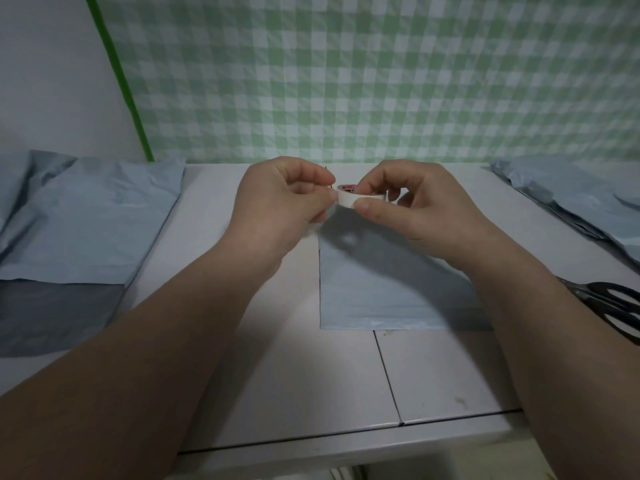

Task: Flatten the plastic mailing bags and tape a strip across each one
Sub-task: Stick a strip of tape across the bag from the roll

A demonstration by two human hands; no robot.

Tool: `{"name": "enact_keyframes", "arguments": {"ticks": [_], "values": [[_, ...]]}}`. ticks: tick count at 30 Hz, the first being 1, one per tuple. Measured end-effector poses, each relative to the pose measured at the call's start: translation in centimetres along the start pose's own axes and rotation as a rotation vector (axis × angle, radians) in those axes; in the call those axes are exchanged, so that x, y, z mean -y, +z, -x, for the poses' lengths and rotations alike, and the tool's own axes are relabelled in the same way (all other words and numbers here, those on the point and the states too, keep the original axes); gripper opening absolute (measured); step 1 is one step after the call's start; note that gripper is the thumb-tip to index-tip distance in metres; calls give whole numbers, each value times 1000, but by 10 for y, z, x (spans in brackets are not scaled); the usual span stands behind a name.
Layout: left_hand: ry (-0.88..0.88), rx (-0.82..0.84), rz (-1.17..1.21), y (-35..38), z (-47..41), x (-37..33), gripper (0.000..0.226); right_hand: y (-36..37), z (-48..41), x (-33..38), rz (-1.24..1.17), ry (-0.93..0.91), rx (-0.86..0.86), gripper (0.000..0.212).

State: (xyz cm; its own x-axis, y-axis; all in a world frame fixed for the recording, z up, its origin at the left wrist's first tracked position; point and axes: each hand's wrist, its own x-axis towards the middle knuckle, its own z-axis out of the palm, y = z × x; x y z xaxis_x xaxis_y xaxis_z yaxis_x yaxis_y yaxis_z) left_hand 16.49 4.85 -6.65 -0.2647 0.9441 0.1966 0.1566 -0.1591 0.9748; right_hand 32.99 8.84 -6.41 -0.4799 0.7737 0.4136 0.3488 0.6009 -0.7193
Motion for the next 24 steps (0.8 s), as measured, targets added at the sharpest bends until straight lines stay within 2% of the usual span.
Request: {"name": "enact_keyframes", "arguments": {"ticks": [6, 13, 19, 24], "values": [[-151, 67, 42, 1, -1, 1, 17, 1, 1, 2, 31, 27, 25, 8], [-302, 115, 326, 0, 1, -7, 20, 0, -4, 2, -1, 90, 42, 17], [-290, 201, 445, -4, 7, -17, 22, -5, -4, 1, 39, 133, 12, 19], [-289, 193, 427, -8, 2, -15, 20, -8, -3, -4, -51, 183, -40, 39]]}}
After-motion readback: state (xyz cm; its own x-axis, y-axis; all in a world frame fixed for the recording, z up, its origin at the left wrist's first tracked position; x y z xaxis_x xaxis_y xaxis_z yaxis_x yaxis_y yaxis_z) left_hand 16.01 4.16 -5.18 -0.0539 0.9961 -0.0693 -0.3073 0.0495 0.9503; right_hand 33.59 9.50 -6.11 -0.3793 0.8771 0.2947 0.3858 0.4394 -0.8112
